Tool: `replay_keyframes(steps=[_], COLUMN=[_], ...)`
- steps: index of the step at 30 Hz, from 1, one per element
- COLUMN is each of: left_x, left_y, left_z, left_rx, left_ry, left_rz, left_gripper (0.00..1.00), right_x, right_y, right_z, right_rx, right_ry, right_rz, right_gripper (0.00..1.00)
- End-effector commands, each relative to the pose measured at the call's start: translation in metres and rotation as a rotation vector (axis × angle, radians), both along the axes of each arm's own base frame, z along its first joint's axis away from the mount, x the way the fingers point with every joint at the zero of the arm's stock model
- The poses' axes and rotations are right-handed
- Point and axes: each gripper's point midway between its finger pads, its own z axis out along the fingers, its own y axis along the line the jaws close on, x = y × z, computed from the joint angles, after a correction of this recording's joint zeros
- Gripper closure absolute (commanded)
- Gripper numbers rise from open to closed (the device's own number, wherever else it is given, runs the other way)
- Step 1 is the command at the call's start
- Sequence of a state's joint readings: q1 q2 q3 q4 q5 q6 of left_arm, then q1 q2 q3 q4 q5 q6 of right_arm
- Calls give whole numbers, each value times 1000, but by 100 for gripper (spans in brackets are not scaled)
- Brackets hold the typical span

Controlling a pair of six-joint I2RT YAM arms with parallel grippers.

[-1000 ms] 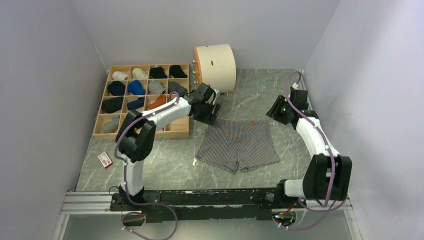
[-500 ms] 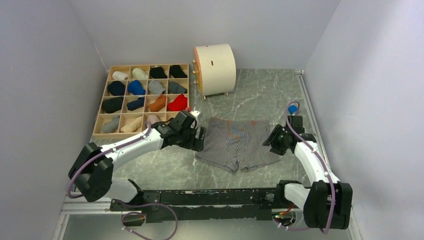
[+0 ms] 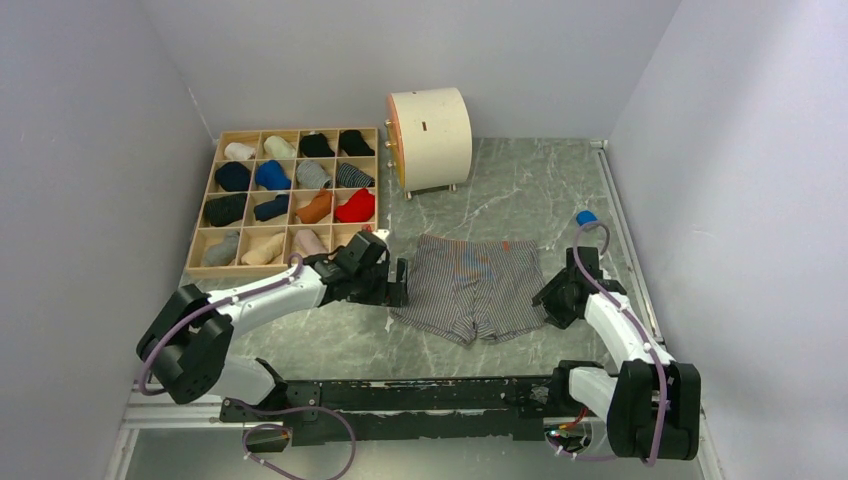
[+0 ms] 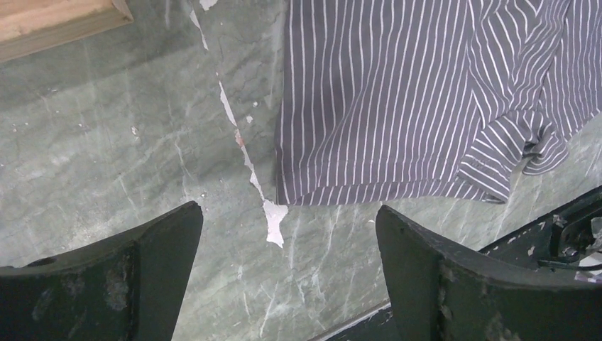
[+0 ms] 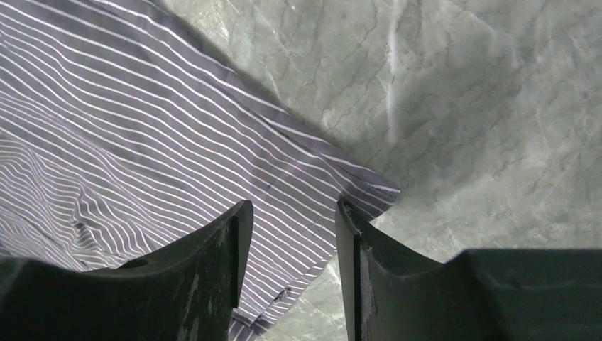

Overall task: Roll the underwear
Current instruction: Flatten out the underwear at the center of the board.

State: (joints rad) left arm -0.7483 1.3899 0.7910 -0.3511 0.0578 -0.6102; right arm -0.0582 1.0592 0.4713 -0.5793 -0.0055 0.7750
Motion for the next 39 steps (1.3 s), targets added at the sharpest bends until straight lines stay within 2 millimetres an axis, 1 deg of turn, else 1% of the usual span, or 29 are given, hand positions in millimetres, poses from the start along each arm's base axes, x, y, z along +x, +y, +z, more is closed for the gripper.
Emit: replay_keyframes(steps=[1,3,5,7,9,11,13,14,16,18,21,24,26,30,31,33,35,37,38,39], left_x=[7,6,4,1,-4,-8,-10,-11,-12,-12,-9,-8,-9,-15,-16,-18,-19,-20,-21,-21], left_y=[-7,-6,-6,-8,-12,-15,-15,-15,-14,-12,-8,-3,-1,0,0,-1,-1,1,1,1], left_z=[-1,-5,-11,-17,-22,-25,-30,-32,-38,-45,-49,-54,-57,-61,-62,-62,-62,-65,-65,-66], left_rx=[-45,-47,-50,-61,-90,-112,-124,-128,-125,-120,-122,-117,-115,-128,-133,-146,-148,-139,-139,-135], left_ry=[15,25,44,68,98,112,128,136,151,166,165,178,186,197,199,199,204,208,211,212], left_rz=[34,41,44,44,33,32,43,47,56,67,87,99,99,95,94,86,85,88,90,87], left_gripper=[6,8,12,15,21,28,32,34,41,43,45,50,57,67,69,75,78,82,85,89], right_x=[-12,-14,-10,2,18,35,47,51,60,67,73,79,80,86,92,98,107,114,114,114], right_y=[-18,-21,-23,-23,-18,-6,7,13,28,47,64,78,97,124,122,130,142,155,163,169], right_z=[-13,-9,5,26,54,83,105,113,129,145,152,151,149,143,147,151,159,163,165,161], right_rx=[-77,-83,-91,-94,-75,-32,15,39,95,173,222,190,135,-10,-97,-193,-215,-152,-108,-66], right_ry=[46,44,7,-62,-158,-258,-324,-346,-387,-423,-438,-425,-409,-326,-312,-308,-364,-437,-487,-521], right_rz=[-125,-173,-184,-162,-111,-22,56,88,178,294,382,434,489,549,529,545,557,555,585,586], right_gripper=[50,50,50,51,51,51,51,51,51,52,53,54,55,55,54,53,50,41,28,7])
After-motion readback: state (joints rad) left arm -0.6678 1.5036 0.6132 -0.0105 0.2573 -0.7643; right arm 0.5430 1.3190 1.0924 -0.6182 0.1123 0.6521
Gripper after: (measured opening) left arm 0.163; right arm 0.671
